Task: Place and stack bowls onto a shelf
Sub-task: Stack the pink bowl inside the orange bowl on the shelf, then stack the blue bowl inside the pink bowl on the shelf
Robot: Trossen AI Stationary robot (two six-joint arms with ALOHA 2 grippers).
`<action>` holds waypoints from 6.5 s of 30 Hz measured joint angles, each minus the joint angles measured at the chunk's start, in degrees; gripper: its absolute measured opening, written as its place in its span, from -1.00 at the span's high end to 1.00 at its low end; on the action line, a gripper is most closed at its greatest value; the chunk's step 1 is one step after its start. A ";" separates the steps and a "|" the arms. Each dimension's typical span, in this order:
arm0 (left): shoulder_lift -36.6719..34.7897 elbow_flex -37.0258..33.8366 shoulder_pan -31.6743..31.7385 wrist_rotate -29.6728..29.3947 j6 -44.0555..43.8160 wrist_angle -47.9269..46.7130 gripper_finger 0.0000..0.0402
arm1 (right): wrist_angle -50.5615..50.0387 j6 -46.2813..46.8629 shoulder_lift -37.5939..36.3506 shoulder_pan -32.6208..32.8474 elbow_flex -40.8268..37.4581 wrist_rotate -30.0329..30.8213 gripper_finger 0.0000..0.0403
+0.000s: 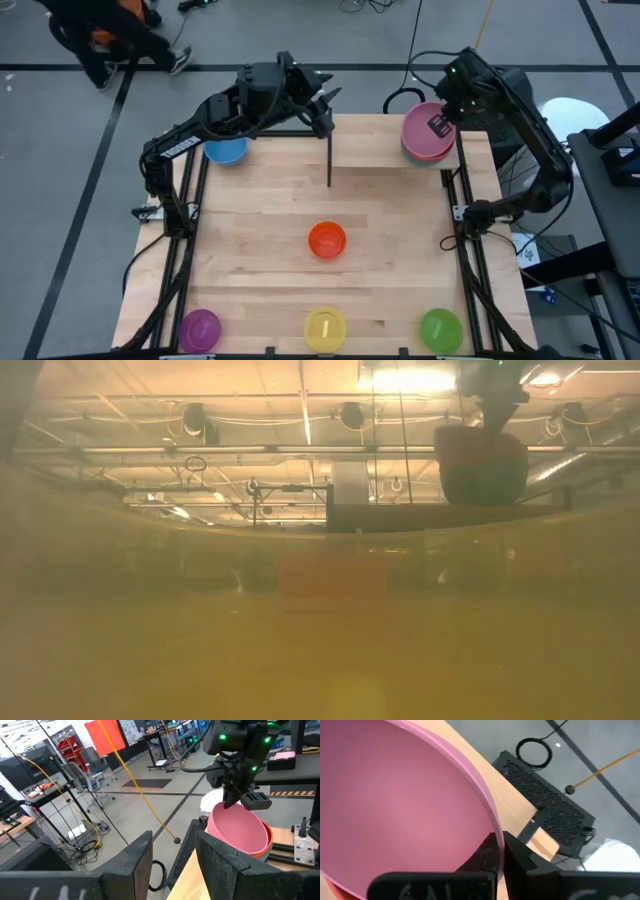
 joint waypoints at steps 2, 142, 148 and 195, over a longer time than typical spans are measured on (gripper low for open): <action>0.00 0.00 0.00 0.00 0.00 0.02 0.23 | -0.13 -0.92 0.58 -0.55 -0.01 -0.65 1.00; -0.95 -1.42 8.86 -6.55 -44.98 -51.88 0.23 | 29.73 -8.93 -33.69 15.16 -38.46 -39.21 0.74; -0.83 -10.23 15.19 -3.77 -50.45 -51.93 0.23 | 34.09 -8.76 -37.01 16.22 -34.87 -39.00 0.74; -0.90 -62.58 39.23 15.61 -40.49 -17.85 0.26 | 43.71 -6.73 -39.63 16.20 -33.95 -35.84 0.74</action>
